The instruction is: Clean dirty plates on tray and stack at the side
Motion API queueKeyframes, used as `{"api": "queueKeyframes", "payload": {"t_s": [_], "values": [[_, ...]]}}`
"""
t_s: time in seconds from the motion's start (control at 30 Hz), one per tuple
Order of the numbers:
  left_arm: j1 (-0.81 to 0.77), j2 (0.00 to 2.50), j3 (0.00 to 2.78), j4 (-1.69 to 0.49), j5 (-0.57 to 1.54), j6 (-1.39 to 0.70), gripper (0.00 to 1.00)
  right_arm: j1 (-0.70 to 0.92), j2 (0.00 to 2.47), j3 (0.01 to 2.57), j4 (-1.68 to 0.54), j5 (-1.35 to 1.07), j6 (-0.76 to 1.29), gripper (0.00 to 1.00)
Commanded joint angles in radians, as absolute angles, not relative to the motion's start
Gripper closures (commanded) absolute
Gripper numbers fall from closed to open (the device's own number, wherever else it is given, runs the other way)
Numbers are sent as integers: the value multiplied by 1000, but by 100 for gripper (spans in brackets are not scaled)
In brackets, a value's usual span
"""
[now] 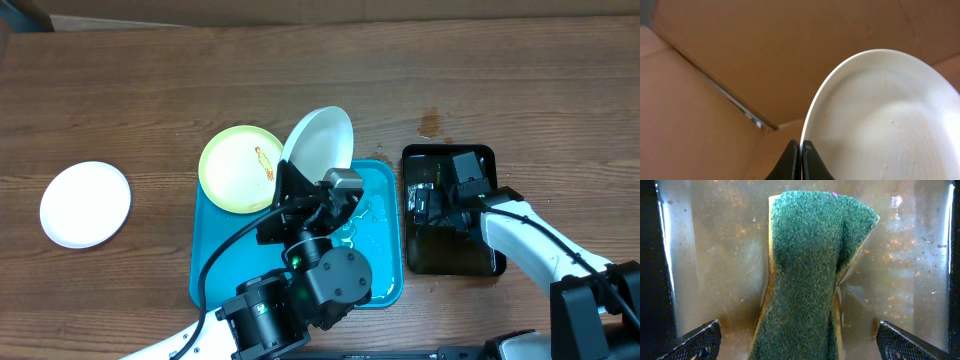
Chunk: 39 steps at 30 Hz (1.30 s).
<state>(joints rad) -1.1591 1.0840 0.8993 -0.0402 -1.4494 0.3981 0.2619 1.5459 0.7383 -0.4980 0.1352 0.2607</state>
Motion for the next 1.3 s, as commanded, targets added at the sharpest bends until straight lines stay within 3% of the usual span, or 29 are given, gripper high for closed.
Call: {"api": "queueKeyframes", "payload": {"t_s": [0.0,0.5,0.97,1.27], "values": [[-1168,1071,918,73,-1500,674,96,260,1549,734,-495,141,261,0],[-1168,1071,918,161,-1441,791,96,260,1549,734,-495,141,261,0],[-1152,1073,918,170,-1349,774,96,260,1549,734,-495,141,261,0],[-1111,1072,918,169,-1318,450,96,260,1549,734,-495,141,261,0]]}}
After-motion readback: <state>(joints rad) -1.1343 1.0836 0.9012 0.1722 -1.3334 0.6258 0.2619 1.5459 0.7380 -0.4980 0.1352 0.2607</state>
